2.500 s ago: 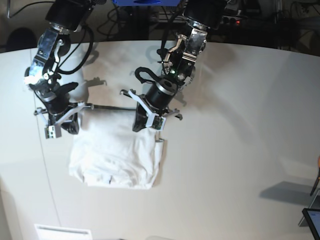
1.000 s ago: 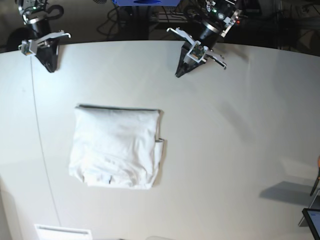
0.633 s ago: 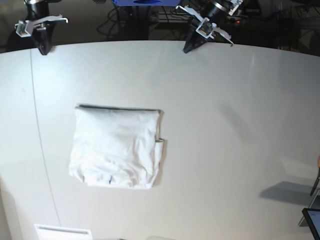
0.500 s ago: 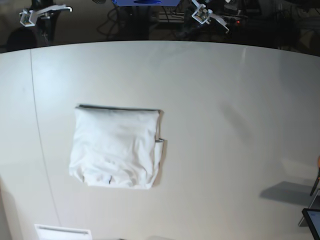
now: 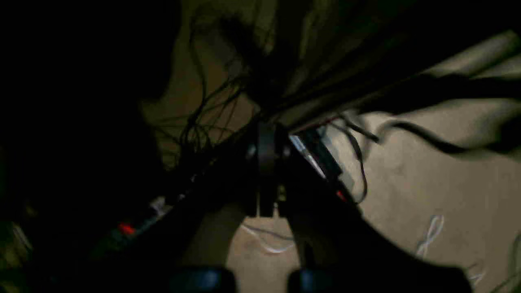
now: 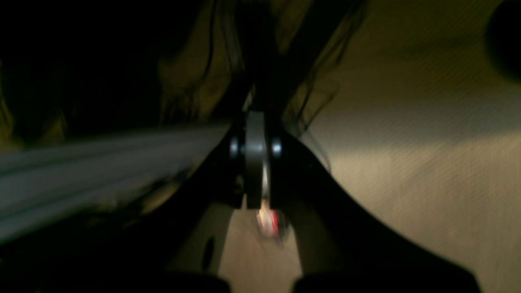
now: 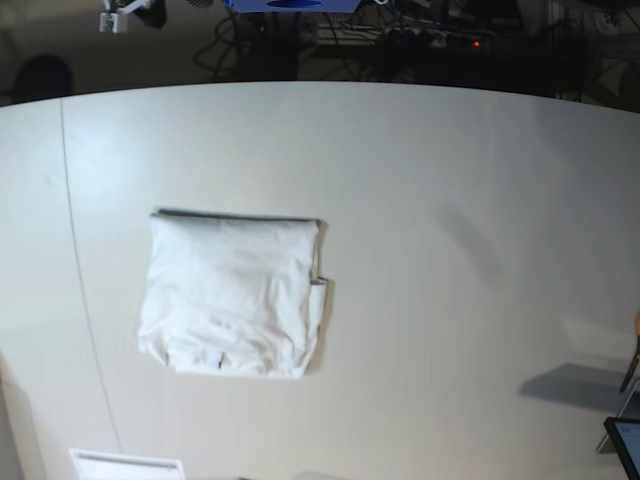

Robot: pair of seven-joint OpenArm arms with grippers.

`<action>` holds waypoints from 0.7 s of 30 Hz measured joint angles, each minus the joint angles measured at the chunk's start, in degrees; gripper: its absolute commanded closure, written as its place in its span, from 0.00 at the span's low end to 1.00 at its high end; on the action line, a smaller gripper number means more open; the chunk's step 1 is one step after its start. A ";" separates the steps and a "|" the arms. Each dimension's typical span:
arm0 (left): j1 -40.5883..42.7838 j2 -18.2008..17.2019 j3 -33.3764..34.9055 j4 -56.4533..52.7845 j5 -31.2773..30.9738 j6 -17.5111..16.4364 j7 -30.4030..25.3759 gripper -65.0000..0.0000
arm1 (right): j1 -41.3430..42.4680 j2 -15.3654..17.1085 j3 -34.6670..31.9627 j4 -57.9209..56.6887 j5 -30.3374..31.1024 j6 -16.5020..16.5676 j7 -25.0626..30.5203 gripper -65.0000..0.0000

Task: Fold the T-shirt properly

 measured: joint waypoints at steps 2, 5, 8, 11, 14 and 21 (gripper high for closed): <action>-5.16 1.79 0.09 -9.70 -2.89 0.11 -1.07 1.00 | 6.69 2.51 -5.75 -11.32 0.50 0.00 -2.12 0.98; -12.83 3.98 0.17 -23.67 -4.76 -0.02 -0.52 1.00 | 15.10 3.52 -15.13 -25.59 0.39 -0.85 -2.05 0.97; -21.59 5.51 -0.22 -37.92 -6.60 0.02 -0.20 1.00 | 21.44 2.43 -23.47 -34.51 0.11 -3.93 -2.58 0.97; -30.60 6.51 -0.37 -50.27 -9.42 0.22 0.13 1.00 | 24.81 1.33 -28.37 -36.41 0.50 -15.45 -2.40 0.97; -37.57 7.45 -0.37 -56.94 -13.31 0.24 4.33 1.00 | 27.26 0.35 -30.82 -36.35 0.20 -25.90 -2.25 0.97; -35.50 7.98 -0.35 -51.95 -15.54 0.22 7.87 1.00 | 26.40 -4.61 -31.15 -36.52 0.46 -32.76 3.28 0.96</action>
